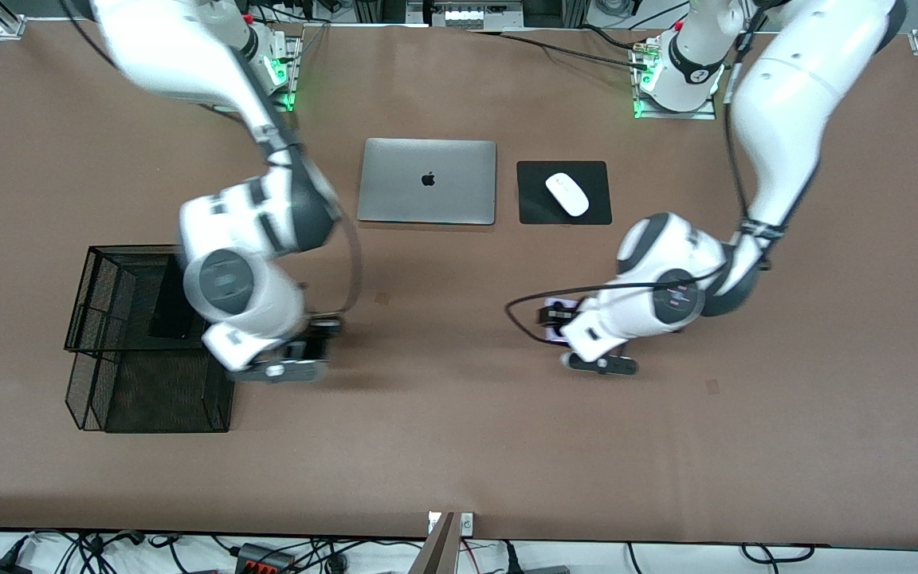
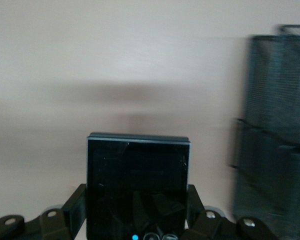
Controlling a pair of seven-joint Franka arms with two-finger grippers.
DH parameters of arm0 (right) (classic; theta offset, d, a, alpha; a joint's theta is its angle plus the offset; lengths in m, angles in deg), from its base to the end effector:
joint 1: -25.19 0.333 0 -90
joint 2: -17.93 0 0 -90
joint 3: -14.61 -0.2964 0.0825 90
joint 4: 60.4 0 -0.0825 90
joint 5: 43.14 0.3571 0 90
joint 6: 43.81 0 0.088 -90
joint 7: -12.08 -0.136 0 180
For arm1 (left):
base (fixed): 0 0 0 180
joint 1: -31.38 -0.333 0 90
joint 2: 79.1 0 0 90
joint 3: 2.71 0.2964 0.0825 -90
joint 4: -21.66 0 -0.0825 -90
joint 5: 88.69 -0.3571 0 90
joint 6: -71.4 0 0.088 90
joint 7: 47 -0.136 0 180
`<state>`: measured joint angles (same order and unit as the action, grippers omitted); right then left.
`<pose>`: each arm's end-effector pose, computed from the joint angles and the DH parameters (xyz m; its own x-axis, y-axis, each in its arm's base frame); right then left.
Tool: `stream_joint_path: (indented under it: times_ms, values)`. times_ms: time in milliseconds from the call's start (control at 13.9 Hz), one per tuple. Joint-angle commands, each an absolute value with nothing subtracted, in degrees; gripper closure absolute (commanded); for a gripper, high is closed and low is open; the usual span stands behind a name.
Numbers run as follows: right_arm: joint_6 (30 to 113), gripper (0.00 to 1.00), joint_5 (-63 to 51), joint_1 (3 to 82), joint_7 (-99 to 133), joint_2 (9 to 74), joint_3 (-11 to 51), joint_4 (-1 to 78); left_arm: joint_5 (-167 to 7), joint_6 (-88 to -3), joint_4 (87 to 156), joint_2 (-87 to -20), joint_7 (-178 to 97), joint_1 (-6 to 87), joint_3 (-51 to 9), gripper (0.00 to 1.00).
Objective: Place phones with both arms
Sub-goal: 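Drop the flip phone into the basket while the left gripper sets down lavender phone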
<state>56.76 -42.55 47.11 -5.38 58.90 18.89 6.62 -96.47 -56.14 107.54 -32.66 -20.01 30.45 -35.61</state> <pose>0.6547 0.2223 0.3256 0.9939 0.0114 -0.1099 0.0198 -0.9969 0.0756 0.6106 -0.3038 0.2211 0.9942 -0.0274 -0.1037 0.0020 -0.9618 0.2738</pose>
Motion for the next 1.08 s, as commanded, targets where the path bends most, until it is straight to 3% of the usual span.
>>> stream_joint_path:
  times_ms: [0,359,646,718,790,861,1005]
  values:
    - [54.19,0.77,-42.88,40.33,1.77,54.07,17.51,13.13,-95.63,-63.92,104.63,-28.22,-13.10,36.11,-35.15,0.61]
    - [52.71,0.77,-43.49,31.71,10.05,46.95,17.60,24.48,-95.45,-72.11,103.93,-24.00,-7.72,42.27,-35.15,0.61]
    - [49.88,0.76,-43.67,25.64,13.31,46.06,17.60,26.17,-95.37,-76.86,103.93,-22.94,-7.19,45.18,-35.23,0.58]
    - [50.06,0.75,-43.67,24.41,13.31,46.06,17.60,26.78,-95.37,-76.96,103.93,-22.94,-6.92,45.88,-35.23,0.46]
    - [50.49,0.75,-43.93,23.44,13.31,46.32,17.60,27.31,-95.71,-76.96,103.93,-22.94,-6.31,46.14,-35.15,0.09]
    - [51.02,0.75,-44.11,22.56,13.31,46.76,17.60,27.40,-96.50,-76.96,104.01,-23.29,-6.65,45.80,-35.15,0.00]
    - [53.12,0.75,-44.11,21.94,13.92,47.55,17.60,27.49,-96.42,-76.52,104.63,-24.43,-6.57,45.18,-35.15,0.00]
